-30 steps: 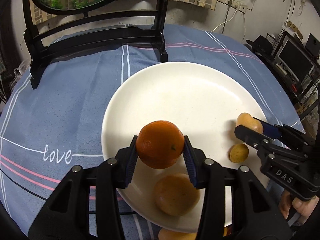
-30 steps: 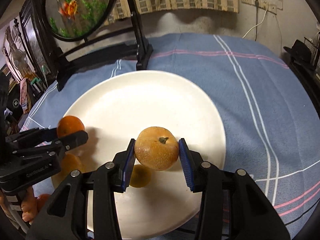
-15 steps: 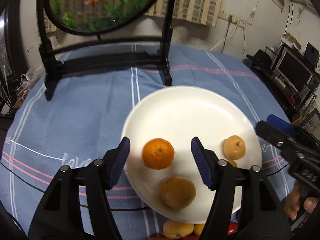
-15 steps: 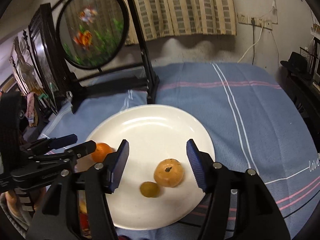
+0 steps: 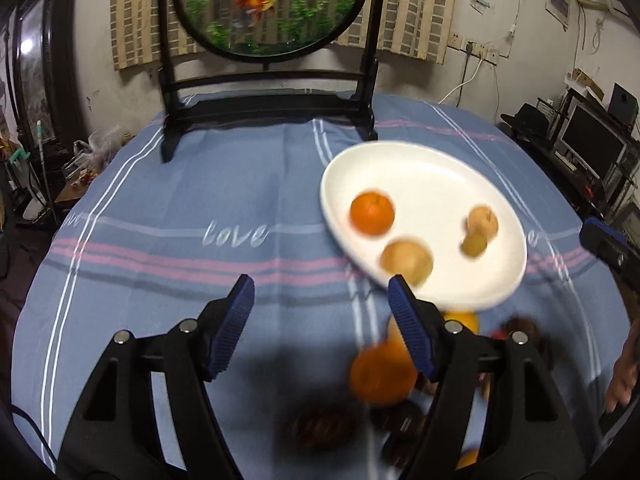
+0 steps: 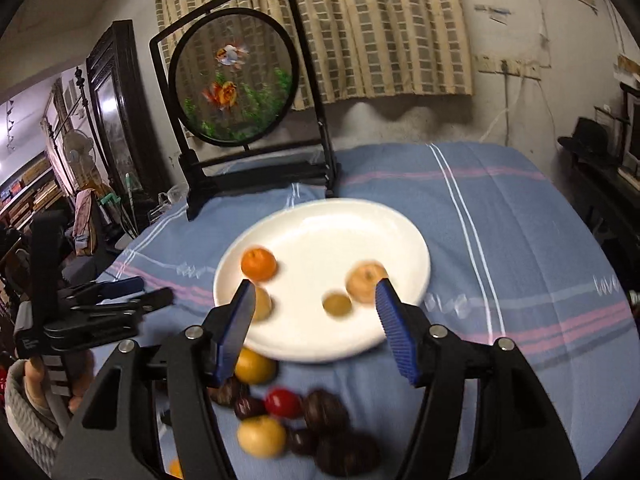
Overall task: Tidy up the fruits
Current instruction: 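Grasp a dark mangosteen with the left tool while the right tool grasps another mangosteen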
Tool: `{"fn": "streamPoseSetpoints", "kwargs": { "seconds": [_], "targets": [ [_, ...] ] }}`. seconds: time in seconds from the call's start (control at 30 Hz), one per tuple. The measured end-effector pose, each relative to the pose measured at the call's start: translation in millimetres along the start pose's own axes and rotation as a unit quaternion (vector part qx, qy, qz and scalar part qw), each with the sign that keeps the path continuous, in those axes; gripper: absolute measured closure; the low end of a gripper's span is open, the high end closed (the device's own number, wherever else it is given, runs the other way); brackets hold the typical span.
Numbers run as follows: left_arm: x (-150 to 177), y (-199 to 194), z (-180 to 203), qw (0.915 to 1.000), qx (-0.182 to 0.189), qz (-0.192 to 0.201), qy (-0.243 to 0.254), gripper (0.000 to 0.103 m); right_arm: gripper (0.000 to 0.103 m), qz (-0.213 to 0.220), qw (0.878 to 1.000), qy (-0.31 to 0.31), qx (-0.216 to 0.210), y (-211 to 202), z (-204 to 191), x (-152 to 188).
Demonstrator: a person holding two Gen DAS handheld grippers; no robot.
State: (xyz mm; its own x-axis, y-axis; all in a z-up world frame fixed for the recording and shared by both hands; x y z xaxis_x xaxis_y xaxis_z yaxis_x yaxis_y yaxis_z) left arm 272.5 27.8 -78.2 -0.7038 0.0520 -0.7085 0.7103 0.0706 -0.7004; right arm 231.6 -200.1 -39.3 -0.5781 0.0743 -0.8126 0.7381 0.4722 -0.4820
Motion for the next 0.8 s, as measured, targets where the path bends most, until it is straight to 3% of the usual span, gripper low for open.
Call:
{"fn": "streamPoseSetpoints", "kwargs": {
  "seconds": [0.13, 0.27, 0.43, 0.67, 0.8],
  "targets": [
    [40.5, -8.0, -26.4, 0.9997, -0.016, -0.014, -0.007, 0.031, 0.04, 0.0, 0.999, 0.034, 0.013, -17.0, 19.2, 26.6],
    [73.3, -7.9, -32.1, 0.9992, -0.005, -0.039, 0.007, 0.031, 0.04, 0.009, 0.998, 0.056, 0.013, -25.0, 26.1, 30.7],
    [79.3, -10.0, -13.7, 0.9984, -0.004, -0.031, 0.047, 0.031, 0.04, 0.012, 0.999, 0.05, 0.008, -25.7, 19.8, 30.4],
    [87.0, 3.5, -1.4, 0.9962, -0.001, -0.054, 0.068, 0.031, 0.04, 0.014, 0.999, 0.051, 0.006, -28.0, 20.5, 30.4],
    [87.0, 7.5, 4.2, 0.9957, 0.002, -0.052, 0.077, 0.038, 0.039, 0.01, 0.999, 0.052, 0.006, -27.5, 20.3, 31.9]
  ]
}}
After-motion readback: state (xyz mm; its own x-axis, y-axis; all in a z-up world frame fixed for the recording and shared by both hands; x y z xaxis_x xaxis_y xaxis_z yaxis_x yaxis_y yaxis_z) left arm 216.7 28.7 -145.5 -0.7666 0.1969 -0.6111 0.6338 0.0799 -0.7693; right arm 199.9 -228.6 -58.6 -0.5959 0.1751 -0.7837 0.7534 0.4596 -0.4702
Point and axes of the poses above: each gripper's, at about its wrist camera, not at the fingertips, and y roughly the way its jaws point, z to its right, x to its underside, the point moved 7 cm from there along y, roughly the way its jaws point, and after that the axes turned 12 degrees about -x, right-handed, at the moved point
